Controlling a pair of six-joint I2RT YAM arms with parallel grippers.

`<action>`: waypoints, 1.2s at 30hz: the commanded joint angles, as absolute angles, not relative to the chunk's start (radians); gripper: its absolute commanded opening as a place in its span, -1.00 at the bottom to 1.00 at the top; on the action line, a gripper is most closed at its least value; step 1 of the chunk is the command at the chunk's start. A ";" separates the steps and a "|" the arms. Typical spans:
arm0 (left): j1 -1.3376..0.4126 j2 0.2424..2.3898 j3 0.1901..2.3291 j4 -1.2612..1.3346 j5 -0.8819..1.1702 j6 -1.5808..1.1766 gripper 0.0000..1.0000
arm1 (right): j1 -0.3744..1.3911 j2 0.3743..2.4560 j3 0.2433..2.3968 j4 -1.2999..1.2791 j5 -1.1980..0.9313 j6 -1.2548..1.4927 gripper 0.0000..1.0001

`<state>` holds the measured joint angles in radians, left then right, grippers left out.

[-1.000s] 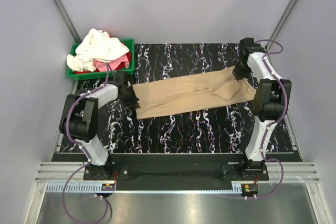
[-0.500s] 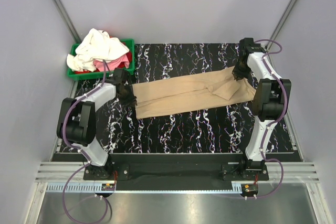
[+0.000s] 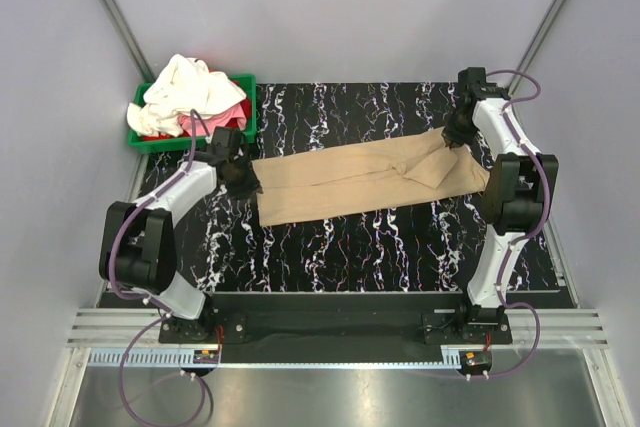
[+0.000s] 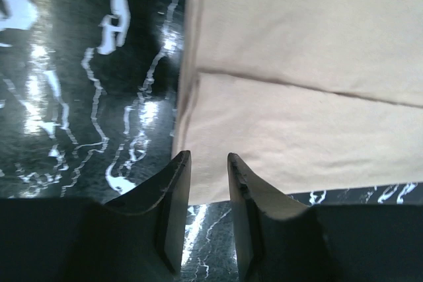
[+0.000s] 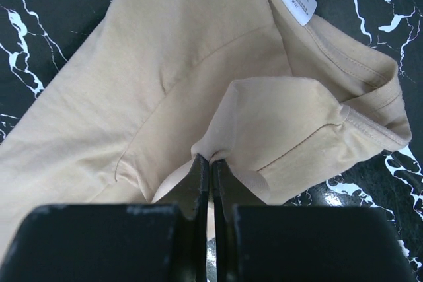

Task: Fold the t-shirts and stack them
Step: Fold the tshirt

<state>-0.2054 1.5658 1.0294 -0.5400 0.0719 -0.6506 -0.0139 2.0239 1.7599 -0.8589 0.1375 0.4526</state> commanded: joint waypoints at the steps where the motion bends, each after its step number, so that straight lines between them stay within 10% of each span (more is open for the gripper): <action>1: -0.245 1.525 1.020 -0.462 0.130 -0.624 -0.31 | -0.006 1.963 1.804 -0.844 0.132 0.463 -0.98; 36: -0.219 1.815 1.089 -0.540 -0.078 -0.657 -0.33 | -0.006 2.137 1.908 -0.861 0.321 0.382 -1.00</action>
<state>-0.2398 1.7763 1.0939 -0.5129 0.0139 -0.6708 -0.0124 2.1372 1.8721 -0.8700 0.2493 0.4034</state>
